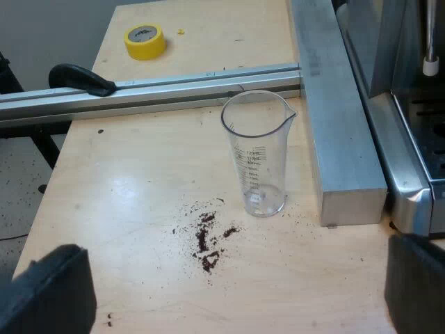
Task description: Grind coffee beans and then tamp
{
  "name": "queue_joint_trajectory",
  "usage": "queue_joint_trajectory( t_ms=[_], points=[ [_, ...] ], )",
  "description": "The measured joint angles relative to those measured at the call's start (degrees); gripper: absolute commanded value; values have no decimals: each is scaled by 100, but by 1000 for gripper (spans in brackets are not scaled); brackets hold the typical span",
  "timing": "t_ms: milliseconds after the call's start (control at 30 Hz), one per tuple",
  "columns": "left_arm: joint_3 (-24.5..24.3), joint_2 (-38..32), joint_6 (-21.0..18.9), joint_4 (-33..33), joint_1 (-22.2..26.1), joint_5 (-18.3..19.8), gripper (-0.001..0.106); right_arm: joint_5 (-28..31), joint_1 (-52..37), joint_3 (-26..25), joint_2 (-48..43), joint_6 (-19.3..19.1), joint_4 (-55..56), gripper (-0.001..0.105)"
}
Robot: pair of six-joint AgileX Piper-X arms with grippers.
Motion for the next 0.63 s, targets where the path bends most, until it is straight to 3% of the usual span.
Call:
queue_joint_trajectory(
  t_ms=[633],
  points=[
    [11, 0, 0, -43, -50, 35, 85, 0, 0, 0, 0, 0, 0, 72]
  ],
)
